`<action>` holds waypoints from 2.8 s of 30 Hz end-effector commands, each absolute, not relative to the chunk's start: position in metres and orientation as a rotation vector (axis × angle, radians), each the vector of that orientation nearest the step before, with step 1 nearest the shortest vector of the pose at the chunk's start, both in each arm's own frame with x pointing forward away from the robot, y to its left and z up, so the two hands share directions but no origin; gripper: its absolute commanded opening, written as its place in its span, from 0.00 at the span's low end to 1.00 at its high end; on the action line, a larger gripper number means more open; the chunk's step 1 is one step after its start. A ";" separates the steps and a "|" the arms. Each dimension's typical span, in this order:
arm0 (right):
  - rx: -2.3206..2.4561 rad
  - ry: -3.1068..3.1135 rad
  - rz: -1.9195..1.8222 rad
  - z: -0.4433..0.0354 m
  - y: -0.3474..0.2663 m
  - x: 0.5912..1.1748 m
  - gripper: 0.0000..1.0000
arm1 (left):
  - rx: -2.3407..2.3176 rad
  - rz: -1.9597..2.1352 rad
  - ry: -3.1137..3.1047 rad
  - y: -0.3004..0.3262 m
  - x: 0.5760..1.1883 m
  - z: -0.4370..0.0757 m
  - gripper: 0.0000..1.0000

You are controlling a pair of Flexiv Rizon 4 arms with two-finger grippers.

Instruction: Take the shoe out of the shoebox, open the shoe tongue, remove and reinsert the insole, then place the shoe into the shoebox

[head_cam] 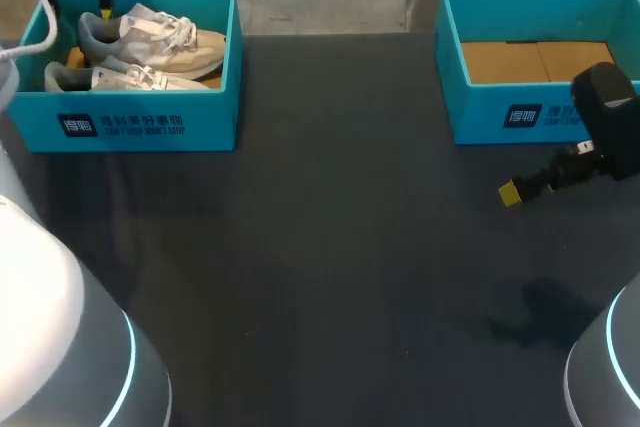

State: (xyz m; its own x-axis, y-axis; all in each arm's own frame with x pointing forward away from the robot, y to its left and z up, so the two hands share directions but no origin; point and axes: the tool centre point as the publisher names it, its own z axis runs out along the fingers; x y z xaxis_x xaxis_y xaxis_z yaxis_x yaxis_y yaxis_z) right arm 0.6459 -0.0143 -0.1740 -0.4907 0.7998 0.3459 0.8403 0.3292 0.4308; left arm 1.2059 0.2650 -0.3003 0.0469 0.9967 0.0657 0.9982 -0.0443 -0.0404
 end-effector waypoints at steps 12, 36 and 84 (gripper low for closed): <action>-1.549 -2.503 -0.883 -0.175 -0.015 0.644 1.00 | -2.237 -0.046 -2.241 0.283 1.146 -0.233 1.00; -1.549 -2.503 -0.883 -0.175 -0.015 0.644 1.00 | -2.216 -0.056 -2.253 0.286 1.140 -0.229 1.00; -1.549 -2.503 -0.883 -0.175 -0.015 0.644 1.00 | -2.425 -0.032 -1.996 0.297 1.060 -0.315 0.52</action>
